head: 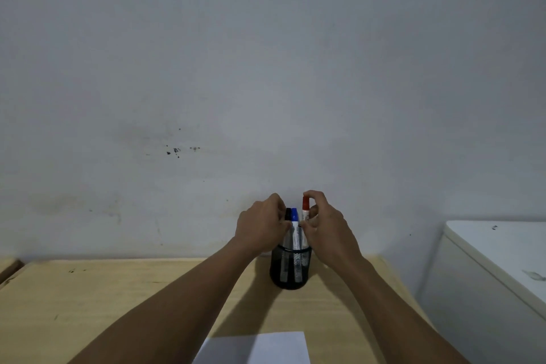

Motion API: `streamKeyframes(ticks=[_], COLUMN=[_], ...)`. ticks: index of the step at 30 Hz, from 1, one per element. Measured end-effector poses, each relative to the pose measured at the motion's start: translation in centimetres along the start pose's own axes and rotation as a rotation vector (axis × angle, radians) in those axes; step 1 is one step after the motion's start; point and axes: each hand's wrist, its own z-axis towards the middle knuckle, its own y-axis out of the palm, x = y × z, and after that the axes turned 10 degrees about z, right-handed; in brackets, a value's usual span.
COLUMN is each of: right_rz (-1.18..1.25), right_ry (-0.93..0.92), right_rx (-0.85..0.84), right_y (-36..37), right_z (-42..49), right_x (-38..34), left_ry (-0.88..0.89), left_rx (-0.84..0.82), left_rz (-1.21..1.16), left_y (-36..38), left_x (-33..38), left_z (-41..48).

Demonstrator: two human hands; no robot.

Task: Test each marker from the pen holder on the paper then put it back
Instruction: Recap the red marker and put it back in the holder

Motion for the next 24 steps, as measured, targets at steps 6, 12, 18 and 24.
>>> streamKeyframes(ticks=[6,12,18,24], right_rz=[-0.111,-0.136,-0.303,-0.143], right_ry=[0.023,0.009,0.022,0.011], right_rx=[-0.054,-0.061,-0.087,0.034], right_y=[0.5,0.6,0.2,-1.5], right_z=[0.1,0.0,-0.1,-1.6], right_x=[0.7,0.6,-0.3,-2.9], left_ry=[-0.024,-0.061,-0.056,-0.025], left_rx=[0.055,0.063,0.072,0.159], left_rz=[-0.131,-0.202,-0.237,-0.265], left_y=[1.6,1.3,0.0,-4.7], left_x=[-0.1,-0.2,-0.2,-0.3], left_z=[0.2,0.3,-0.2,-1.9])
